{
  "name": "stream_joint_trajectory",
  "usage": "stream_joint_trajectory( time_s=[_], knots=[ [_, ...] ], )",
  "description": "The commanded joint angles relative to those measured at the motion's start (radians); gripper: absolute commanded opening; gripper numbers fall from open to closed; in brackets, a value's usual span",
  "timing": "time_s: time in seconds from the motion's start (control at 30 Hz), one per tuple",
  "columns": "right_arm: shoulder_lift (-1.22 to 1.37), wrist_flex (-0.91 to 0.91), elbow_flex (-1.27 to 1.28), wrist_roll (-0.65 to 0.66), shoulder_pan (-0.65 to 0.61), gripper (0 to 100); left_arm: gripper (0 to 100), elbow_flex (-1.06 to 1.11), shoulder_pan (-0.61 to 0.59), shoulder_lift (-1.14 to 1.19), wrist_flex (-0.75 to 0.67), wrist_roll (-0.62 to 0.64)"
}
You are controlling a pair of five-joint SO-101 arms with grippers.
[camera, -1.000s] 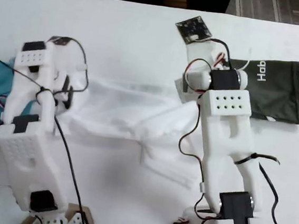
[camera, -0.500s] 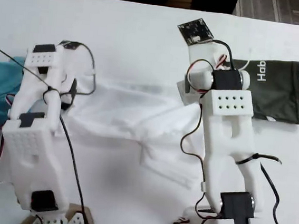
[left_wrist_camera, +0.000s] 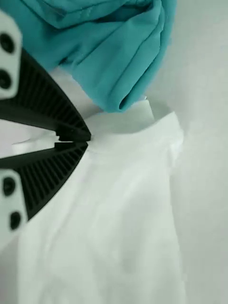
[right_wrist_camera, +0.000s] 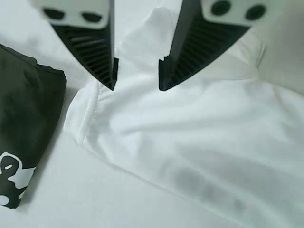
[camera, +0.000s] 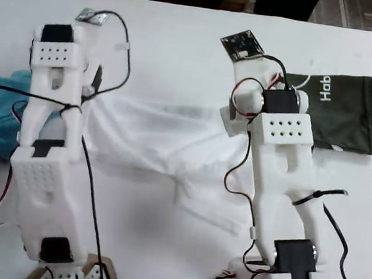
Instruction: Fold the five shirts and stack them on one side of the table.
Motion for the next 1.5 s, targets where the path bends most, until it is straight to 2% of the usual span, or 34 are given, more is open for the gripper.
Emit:
stream_joint_trajectory(
  time_s=[0.0, 0.13, 0.4, 0.63, 0.7, 0.77, 0.83, 0.87, 0.97, 1.1, 1.27, 1.47],
  knots=[
    [-0.065, 0.015, -0.003, -0.008, 0.008, 14.8, 3, -0.045, -0.003, 0.003, -0.021, -0.017],
    [-0.147, 0.012, 0.034, -0.003, 0.002, 14.8, 3, -0.056, -0.028, 0.069, -0.061, -0.063],
    [-0.321, -0.101, 0.282, 0.000, 0.008, 14.8, 3, -0.058, -0.035, 0.152, 0.023, -0.095],
    [-0.329, -0.269, 0.405, -0.011, 0.008, 14.8, 18, -0.153, -0.035, -0.002, 0.104, -0.087],
    [-0.328, -0.348, 0.417, -0.049, 0.010, 11.6, 17, -0.185, -0.031, -0.046, 0.104, -0.086],
    [-0.317, -0.421, 0.417, -0.121, 0.018, 1.4, 10, -0.189, -0.015, -0.063, 0.086, -0.074],
    [-0.268, -0.469, 0.408, -0.146, 0.019, 3.5, 1, -0.186, 0.011, -0.040, 0.066, -0.025],
    [-0.226, -0.483, 0.402, -0.137, 0.018, 2.5, 4, -0.176, 0.026, -0.012, 0.055, -0.011],
    [-0.051, -0.526, 0.344, -0.098, 0.024, 2.2, 3, -0.159, 0.071, 0.106, -0.003, -0.005],
    [0.209, -0.539, 0.164, -0.083, 0.048, 2.0, 3, -0.209, 0.064, 0.256, -0.072, -0.003],
    [0.455, -0.530, -0.071, -0.086, 0.079, 1.9, 3, -0.363, 0.041, 0.390, -0.060, -0.009],
    [0.665, -0.430, -0.270, -0.080, 0.147, 1.9, 3, -0.498, 0.008, 0.519, -0.028, -0.011]
  ],
)
